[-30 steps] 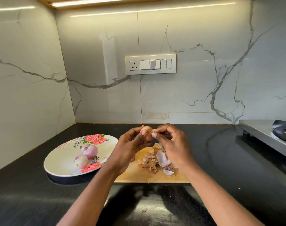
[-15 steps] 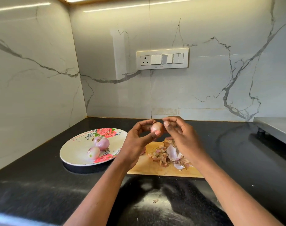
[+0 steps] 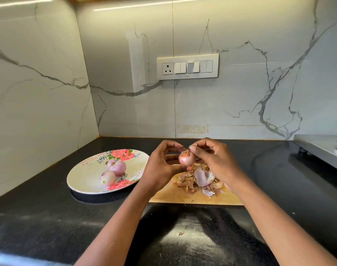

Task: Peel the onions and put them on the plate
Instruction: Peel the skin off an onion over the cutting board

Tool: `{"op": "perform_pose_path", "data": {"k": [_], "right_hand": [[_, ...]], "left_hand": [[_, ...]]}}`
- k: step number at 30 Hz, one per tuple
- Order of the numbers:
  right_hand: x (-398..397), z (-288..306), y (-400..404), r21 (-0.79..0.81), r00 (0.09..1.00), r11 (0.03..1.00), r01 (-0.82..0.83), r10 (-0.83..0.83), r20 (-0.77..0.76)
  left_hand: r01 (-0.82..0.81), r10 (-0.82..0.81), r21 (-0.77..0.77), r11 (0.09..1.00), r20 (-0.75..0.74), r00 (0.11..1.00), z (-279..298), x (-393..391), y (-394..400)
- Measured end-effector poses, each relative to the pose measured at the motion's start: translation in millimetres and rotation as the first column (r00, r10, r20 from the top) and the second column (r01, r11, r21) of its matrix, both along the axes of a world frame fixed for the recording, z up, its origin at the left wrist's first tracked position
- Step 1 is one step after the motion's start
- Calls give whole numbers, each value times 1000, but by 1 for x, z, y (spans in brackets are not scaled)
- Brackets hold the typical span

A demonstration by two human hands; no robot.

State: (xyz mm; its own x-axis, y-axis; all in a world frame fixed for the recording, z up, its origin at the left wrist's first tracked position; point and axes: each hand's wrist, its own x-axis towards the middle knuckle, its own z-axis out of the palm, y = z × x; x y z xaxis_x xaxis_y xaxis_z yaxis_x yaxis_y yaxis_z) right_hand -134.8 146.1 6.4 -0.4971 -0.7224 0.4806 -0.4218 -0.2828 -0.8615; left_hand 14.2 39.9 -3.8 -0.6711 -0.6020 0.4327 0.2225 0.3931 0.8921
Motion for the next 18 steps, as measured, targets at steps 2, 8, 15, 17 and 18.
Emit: {"op": "perform_pose_path", "data": {"k": [2,8,15,17,18], "right_hand": [[-2,-1,0,6,999,1000,17,-17,36],[-10,-6,3,133,980,985,111,-87,-178],[-9,-6,4,187,887,950,250,-147,-438],[-8,-3,7,174,934,968,183,-116,-339],[-6,-1,8,174,954,976,130,-75,-292]], "left_hand": [[18,-18,4,1000,15,1000,1,1,1],[-12,12,9,1000,30,999,1,4,-2],[-86,88,57,995,-25,996,2,3,-3],[-94,100,118,989,-51,994,1,2,-4],[-87,98,157,984,-69,993,1,3,-4]]}}
